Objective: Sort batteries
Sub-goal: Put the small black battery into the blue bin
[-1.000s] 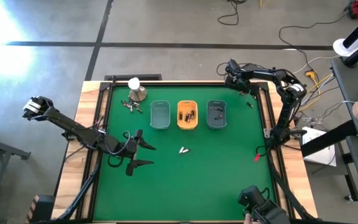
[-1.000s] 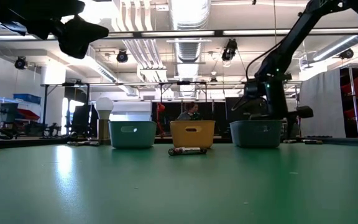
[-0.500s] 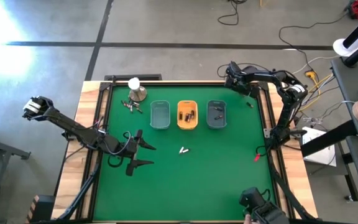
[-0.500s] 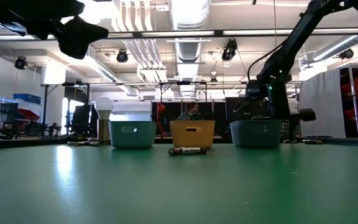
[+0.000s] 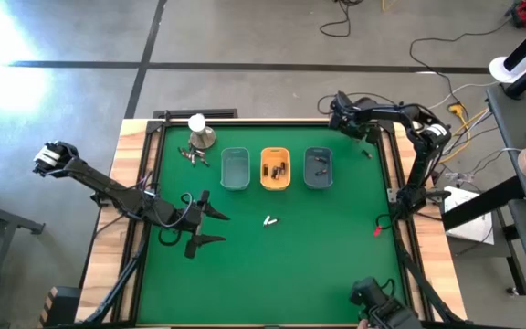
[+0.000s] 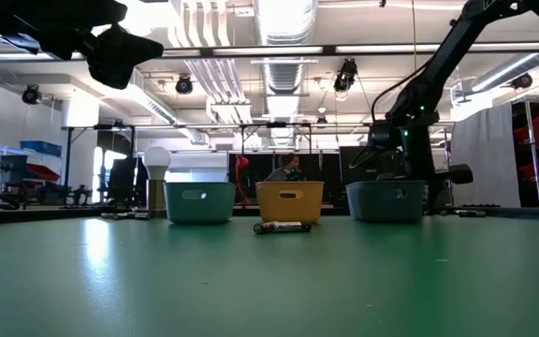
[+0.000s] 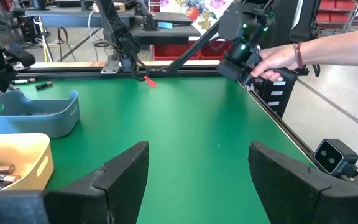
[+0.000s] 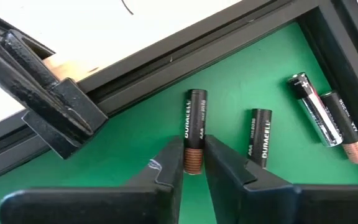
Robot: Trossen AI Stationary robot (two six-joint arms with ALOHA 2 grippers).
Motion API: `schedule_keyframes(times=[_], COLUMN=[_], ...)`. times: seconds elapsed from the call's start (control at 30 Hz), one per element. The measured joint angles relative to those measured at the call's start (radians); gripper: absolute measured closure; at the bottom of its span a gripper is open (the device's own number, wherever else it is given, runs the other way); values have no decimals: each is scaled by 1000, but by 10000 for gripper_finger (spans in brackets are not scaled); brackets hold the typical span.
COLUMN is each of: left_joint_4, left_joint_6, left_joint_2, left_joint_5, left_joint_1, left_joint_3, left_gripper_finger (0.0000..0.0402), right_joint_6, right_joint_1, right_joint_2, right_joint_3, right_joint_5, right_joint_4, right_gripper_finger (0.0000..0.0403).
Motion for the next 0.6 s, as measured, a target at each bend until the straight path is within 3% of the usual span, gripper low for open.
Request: schedule_keyframes(times=[0.37, 0.47, 0.6], left_joint_4=[3, 1, -7], left_joint_6=[-7, -11, -18], left_joint_2=[-19, -29, -35], left_joint_5=[0, 0, 4], left_joint_1=[-1, -6, -16], left_joint_3=[0, 0, 15], left_gripper_finger=[149, 149, 149], right_joint_6=[-109, -135, -195], right_joint_1=[81, 113, 150], right_joint_2=[-26, -79, -195], right_joint_3=[-10, -14, -11], right_joint_5=[-21, -60, -34], right_joint_4=[-68, -93, -107], right_gripper_finger=[364, 366, 368])
